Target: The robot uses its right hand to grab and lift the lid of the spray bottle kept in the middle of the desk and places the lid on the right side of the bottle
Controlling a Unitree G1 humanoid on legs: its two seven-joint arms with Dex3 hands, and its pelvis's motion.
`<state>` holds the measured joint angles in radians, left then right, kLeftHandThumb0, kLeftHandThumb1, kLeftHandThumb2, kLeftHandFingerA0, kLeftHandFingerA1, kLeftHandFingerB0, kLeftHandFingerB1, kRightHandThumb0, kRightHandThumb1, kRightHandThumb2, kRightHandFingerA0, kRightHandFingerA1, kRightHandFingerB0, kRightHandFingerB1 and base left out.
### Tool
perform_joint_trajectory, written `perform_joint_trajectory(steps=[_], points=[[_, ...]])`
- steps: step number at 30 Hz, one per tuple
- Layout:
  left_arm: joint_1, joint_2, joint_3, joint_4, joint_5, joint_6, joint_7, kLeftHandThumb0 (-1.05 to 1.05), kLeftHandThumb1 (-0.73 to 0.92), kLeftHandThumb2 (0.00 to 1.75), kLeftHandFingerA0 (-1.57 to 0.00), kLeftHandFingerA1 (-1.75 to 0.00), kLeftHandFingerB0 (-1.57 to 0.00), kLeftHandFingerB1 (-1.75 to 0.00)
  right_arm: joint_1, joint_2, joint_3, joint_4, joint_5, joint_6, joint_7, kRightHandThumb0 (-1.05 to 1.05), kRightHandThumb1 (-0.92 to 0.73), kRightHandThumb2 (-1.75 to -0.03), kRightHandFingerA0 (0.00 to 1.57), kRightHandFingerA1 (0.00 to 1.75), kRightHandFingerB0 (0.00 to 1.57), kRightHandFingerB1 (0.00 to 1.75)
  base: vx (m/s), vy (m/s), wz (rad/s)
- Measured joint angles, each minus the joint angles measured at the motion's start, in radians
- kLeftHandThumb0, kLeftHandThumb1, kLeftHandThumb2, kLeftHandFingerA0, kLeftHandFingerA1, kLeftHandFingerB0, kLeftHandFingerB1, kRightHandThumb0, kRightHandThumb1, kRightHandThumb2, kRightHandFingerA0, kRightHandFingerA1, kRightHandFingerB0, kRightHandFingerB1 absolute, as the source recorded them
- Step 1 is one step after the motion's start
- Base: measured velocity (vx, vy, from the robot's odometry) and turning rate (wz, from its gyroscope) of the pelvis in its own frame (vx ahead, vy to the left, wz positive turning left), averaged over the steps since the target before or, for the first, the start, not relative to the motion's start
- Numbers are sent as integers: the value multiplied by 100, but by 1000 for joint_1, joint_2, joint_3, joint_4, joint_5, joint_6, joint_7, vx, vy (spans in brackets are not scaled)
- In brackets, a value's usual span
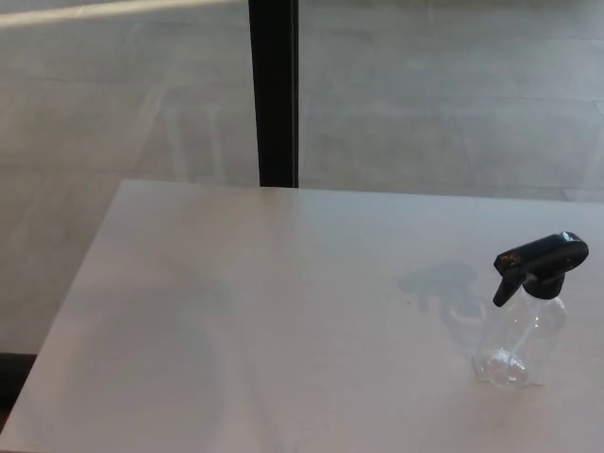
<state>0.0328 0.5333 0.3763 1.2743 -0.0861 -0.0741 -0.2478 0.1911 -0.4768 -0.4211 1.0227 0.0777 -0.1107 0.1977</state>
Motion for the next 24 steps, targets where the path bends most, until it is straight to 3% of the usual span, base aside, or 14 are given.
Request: perform_joint_trajectory(steps=[1, 5, 6, 7, 8, 9, 10, 11, 12, 17, 18, 22, 23, 24], points=[[-1, 0, 2, 1, -2, 0, -4, -81, 84, 65, -56, -49, -40, -39, 0, -7, -14, -4, 6, 0, -1, -51, -63, -60, 48, 128, 22, 30, 0, 0, 0], [-4, 0, 5, 11, -7, -1, -17, -81, 84, 65, -56, -50, -39, -40, -38, -92, -126, -17, 44, -2, -15, -51, -62, -60, 61, 151, 19, 28, 0, 0, 0], [-6, 0, 6, 11, -8, -2, -19, -82, 84, 64, -56, -51, -39, -40, -54, -115, -155, -30, 55, 0, -18, -49, -63, -61, 48, 136, 16, 27, 0, 0, 0], [-7, 0, 7, 12, -9, -4, -21, -82, 83, 65, -57, -49, -39, -40, -76, -137, -184, -48, 67, 5, -23, -52, -66, -61, 32, 72, 13, 26, 0, 0, 0], [-10, 0, 7, 12, -11, -4, -23, -81, 83, 64, -56, -50, -39, -40, -103, -163, -214, -69, 82, 12, -27, -59, -51, -83, 37, 66, 6, 37, 0, 0, 0], [-12, 0, 8, 13, -13, -4, -25, -82, 83, 64, -56, -52, -39, -40, -125, -184, -232, -87, 91, 18, -30, -57, -52, -82, 28, 70, 5, 31, 0, 0, 0], [-15, 0, 9, 13, -14, -5, -26, -82, 84, 65, -57, -51, -39, -40, -156, -211, -253, -116, 101, 29, -34, -59, -64, -62, 17, 45, 11, 25, 0, 0, 0], [-18, 0, 11, 13, -15, -5, -28, -82, 84, 65, -57, -51, -39, -40, -183, -234, -270, -152, 114, 37, -35, -59, -64, -62, 17, 45, 11, 25, 0, 0, 0], [-18, 0, 10, 13, -15, -5, -28, -81, 85, 65, -56, -50, -39, -39, -206, -251, -278, -189, 120, 42, -35, -35, -47, -101, 1, 51, 0, 49, 0, 0, 0], [-18, 0, 9, 12, -15, -5, -28, -78, 84, 65, -56, -51, -40, -40, -286, -276, -287, -366, 136, 72, -34, -35, -46, -100, 1, 51, 0, 50, 0, 0, 0], [-18, 0, 9, 12, -15, -5, -28, -79, 85, 65, -57, -50, -40, -40, -304, -276, -280, -408, 136, 78, -34, -64, -48, -80, 13, 49, 10, 40, 0, 0, 0], [-19, 0, 9, 12, -15, -5, -28, -81, 84, 65, -58, -49, -41, -39, -359, -276, -245, -538, 138, 99, -32, -74, -50, -82, 11, 47, 9, 42, 0, 0, 0], [-19, 0, 9, 13, -15, -5, -28, -79, 84, 66, -58, -50, -40, -39, -374, -276, -232, -574, 139, 104, -29, -36, -37, -95, 1, 52, 0, 48, 0, 0, 0], [-19, 0, 9, 13, -15, -5, -28, -79, 84, 65, -58, -50, -40, -40, -391, -276, -213, -607, 139, 107, -26, -36, -37, -95, 1, 52, 0, 48, 0, 0, 0]])
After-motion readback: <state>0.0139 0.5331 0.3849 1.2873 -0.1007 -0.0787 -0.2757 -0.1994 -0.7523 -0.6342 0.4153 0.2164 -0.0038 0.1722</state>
